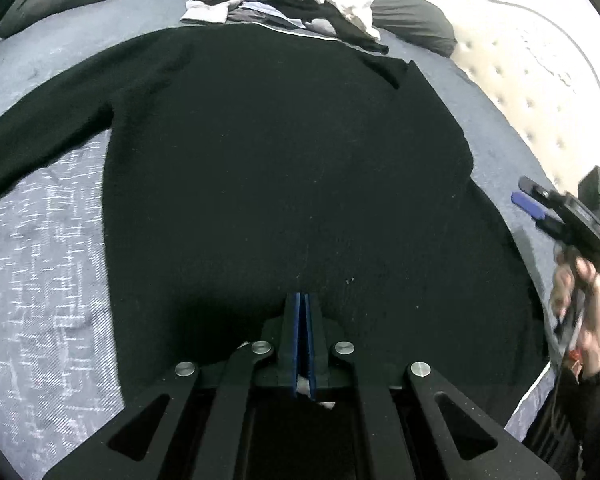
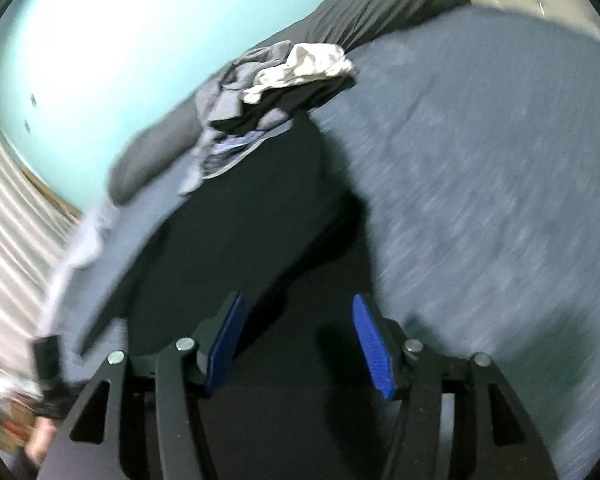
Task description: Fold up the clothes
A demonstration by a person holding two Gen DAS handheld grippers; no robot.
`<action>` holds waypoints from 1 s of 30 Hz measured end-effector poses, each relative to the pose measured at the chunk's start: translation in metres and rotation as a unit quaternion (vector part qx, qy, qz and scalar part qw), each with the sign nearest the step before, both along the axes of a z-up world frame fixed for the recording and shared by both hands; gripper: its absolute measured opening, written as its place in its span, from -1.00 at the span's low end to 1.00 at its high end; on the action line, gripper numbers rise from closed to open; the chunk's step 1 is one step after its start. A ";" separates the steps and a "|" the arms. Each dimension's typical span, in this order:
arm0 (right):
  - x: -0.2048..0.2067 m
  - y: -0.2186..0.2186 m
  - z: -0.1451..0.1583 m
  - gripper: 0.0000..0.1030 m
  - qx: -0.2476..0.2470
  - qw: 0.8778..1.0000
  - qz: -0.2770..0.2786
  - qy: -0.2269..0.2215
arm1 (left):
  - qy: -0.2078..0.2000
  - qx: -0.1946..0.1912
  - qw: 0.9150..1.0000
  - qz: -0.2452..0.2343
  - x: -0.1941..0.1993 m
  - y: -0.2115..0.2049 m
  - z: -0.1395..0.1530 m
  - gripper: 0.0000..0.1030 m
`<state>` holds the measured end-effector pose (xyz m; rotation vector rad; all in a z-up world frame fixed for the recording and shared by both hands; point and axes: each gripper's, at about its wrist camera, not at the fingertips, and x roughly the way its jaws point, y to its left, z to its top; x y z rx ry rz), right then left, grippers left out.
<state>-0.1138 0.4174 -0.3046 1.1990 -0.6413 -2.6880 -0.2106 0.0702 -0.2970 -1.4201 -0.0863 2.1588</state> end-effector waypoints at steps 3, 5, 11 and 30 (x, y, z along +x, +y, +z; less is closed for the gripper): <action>-0.027 0.005 -0.005 0.11 0.100 0.994 0.026 -0.037 | -0.004 0.004 1.000 0.003 0.027 0.020 -0.016 -0.94; -0.043 0.004 -0.009 0.11 0.164 0.984 0.046 -0.050 | -0.004 0.009 1.000 0.007 0.032 0.017 -0.022 -0.94; -0.085 -0.008 -0.026 0.11 0.254 0.959 0.104 -0.075 | -0.002 0.014 1.000 0.007 0.058 -0.054 -0.011 -0.94; -0.124 -0.016 -0.043 -0.84 0.298 0.946 0.120 -0.050 | -0.009 0.036 0.999 0.007 0.068 -0.081 -0.019 -0.94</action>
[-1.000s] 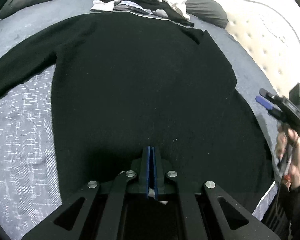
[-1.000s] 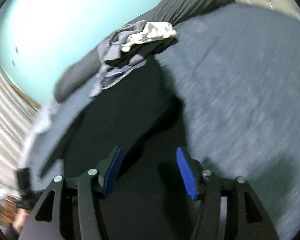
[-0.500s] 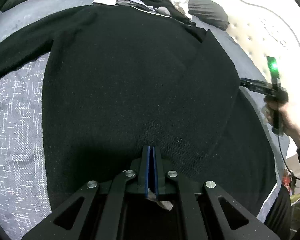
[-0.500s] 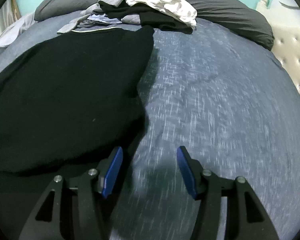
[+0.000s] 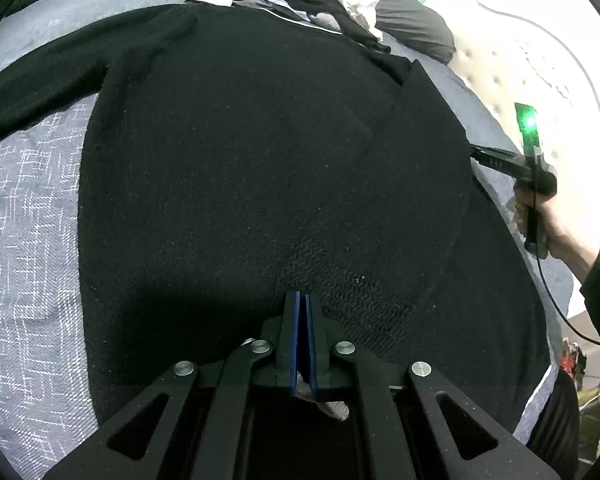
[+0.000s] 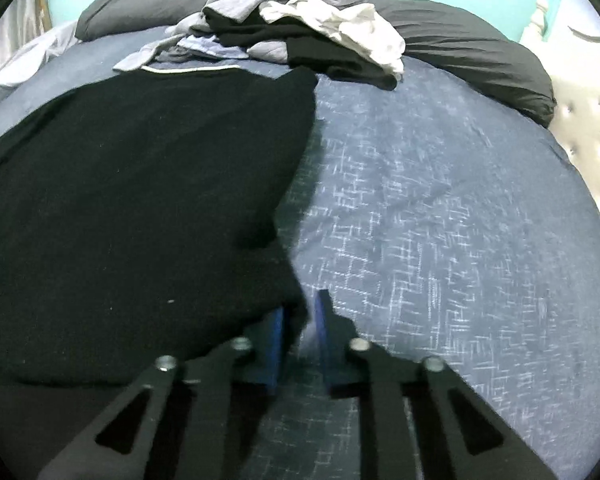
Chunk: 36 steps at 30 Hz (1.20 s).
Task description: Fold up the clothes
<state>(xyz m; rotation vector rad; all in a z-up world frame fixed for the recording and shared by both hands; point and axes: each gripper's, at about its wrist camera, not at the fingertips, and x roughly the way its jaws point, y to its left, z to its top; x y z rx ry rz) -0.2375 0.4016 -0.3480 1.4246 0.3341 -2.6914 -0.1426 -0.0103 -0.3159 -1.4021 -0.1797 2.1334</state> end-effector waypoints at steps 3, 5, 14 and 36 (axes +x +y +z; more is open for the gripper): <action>0.000 0.009 -0.004 -0.86 -0.013 1.000 -0.021 -0.004 | -0.002 0.002 1.000 0.001 0.001 -0.001 0.000 -0.94; 0.002 0.017 -0.006 -0.86 -0.034 0.999 -0.034 -0.013 | -0.001 0.000 1.000 0.000 0.002 -0.001 0.000 -0.94; 0.007 0.053 0.042 -0.83 -0.113 0.991 -0.060 -0.049 | -0.003 0.000 1.000 0.001 0.002 0.000 0.000 -0.94; -0.190 -0.011 0.060 -0.32 -0.085 0.989 -0.089 -0.084 | -0.009 0.003 1.000 -0.006 -0.007 0.005 -0.003 -0.94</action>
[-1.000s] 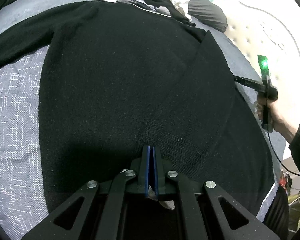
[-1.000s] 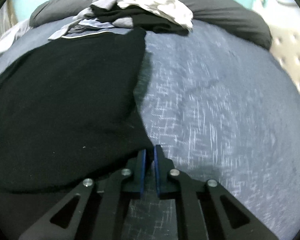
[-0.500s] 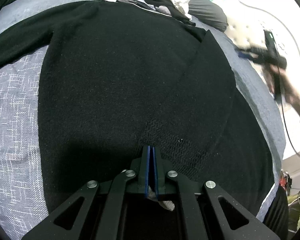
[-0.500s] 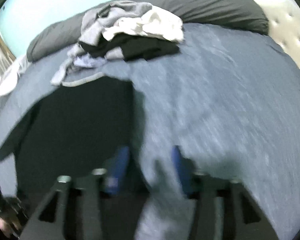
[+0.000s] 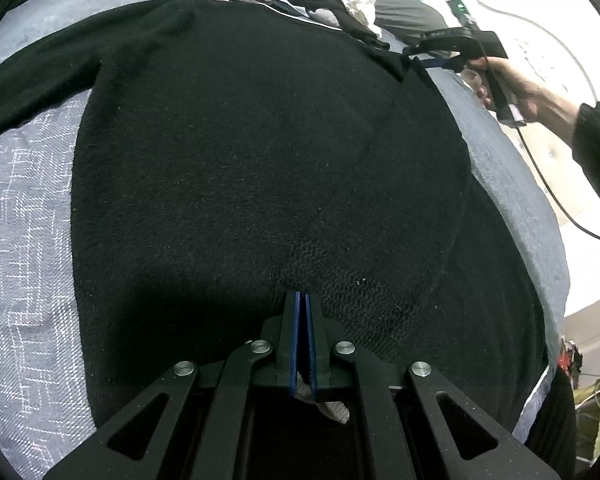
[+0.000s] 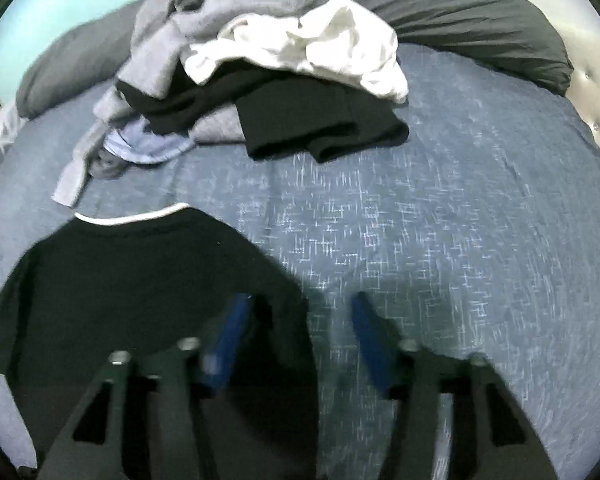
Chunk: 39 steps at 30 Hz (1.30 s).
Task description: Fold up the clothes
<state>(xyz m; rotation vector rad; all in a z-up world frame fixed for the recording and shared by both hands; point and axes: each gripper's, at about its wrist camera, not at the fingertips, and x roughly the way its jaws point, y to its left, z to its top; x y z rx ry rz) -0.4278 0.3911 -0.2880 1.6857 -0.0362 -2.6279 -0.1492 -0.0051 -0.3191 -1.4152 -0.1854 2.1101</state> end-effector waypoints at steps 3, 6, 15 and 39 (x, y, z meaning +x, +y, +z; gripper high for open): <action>-0.004 -0.003 -0.008 -0.79 0.006 1.000 0.008 -0.010 | 0.000 0.000 1.000 0.000 -0.001 0.001 0.000 -0.94; -0.005 -0.005 -0.011 -0.88 0.017 1.000 0.009 -0.006 | 0.000 -0.001 1.000 0.000 0.000 0.002 0.002 -0.94; -0.018 0.005 -0.021 -0.93 0.071 0.996 -0.043 0.022 | 0.001 -0.004 1.000 -0.002 -0.005 0.009 0.002 -0.94; 0.018 0.010 -0.034 -0.93 -0.051 0.998 -0.014 0.041 | 0.002 -0.004 1.000 -0.002 0.001 -0.006 0.003 -0.94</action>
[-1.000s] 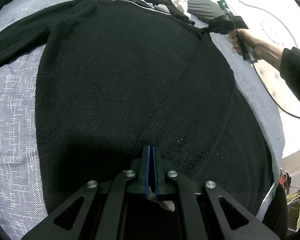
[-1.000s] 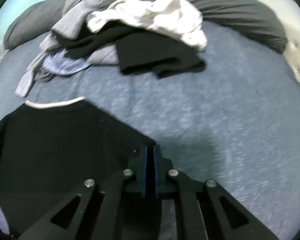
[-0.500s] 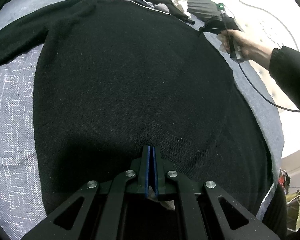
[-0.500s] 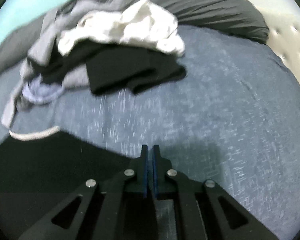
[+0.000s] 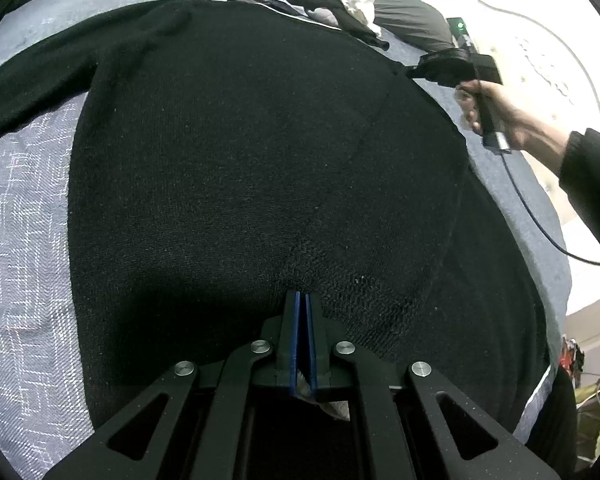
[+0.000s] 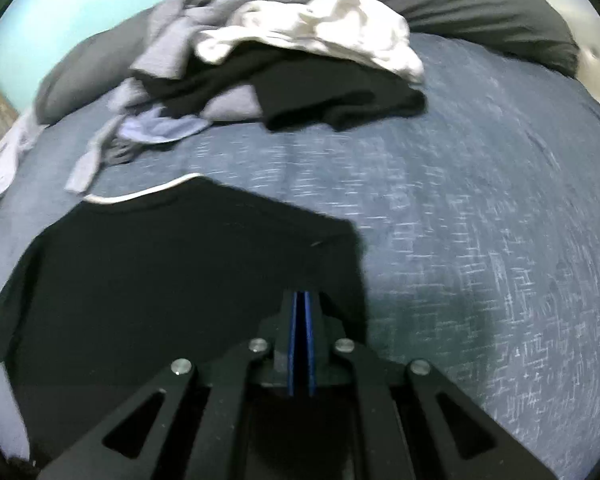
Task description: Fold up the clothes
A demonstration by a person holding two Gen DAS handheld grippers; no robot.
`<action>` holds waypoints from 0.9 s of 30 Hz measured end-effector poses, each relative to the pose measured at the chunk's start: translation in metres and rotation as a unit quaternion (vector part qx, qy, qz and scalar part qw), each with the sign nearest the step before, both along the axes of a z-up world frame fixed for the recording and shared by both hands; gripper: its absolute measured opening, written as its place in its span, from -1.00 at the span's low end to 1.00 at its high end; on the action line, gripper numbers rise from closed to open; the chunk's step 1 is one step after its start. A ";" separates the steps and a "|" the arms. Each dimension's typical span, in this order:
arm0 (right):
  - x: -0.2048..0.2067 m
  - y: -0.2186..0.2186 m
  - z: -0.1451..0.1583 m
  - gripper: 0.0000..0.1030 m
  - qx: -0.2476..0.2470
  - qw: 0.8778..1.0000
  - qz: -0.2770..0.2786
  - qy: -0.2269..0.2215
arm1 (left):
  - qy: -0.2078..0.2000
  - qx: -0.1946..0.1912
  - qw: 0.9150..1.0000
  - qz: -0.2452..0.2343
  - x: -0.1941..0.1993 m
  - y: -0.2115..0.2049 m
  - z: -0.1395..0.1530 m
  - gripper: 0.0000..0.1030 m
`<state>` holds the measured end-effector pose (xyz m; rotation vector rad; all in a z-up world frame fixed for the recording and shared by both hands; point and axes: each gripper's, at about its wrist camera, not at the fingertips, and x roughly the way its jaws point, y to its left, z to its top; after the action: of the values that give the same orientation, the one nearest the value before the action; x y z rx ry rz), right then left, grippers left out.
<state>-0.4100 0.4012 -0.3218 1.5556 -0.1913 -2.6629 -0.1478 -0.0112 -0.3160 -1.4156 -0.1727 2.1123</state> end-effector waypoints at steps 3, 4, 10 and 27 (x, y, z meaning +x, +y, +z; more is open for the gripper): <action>-0.007 0.011 0.006 -0.93 -0.004 0.999 -0.032 0.014 | -0.004 0.002 1.000 0.001 -0.001 0.000 0.000 -0.94; -0.004 0.013 0.011 -0.93 -0.005 0.999 -0.035 0.024 | -0.005 0.003 1.000 0.001 -0.002 0.000 0.000 -0.94; 0.039 0.026 0.040 -0.93 -0.038 0.997 -0.044 0.059 | -0.002 -0.001 1.000 0.001 -0.001 0.002 -0.001 -0.94; 0.271 -0.059 0.040 -0.91 -0.176 0.979 0.021 0.099 | -0.045 0.027 0.997 0.049 0.005 -0.024 0.005 -0.93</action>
<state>-0.1392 0.3419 -0.2819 1.1701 -0.5767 -2.5495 -0.1433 -0.0347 -0.3113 -1.4978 -0.3394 2.1071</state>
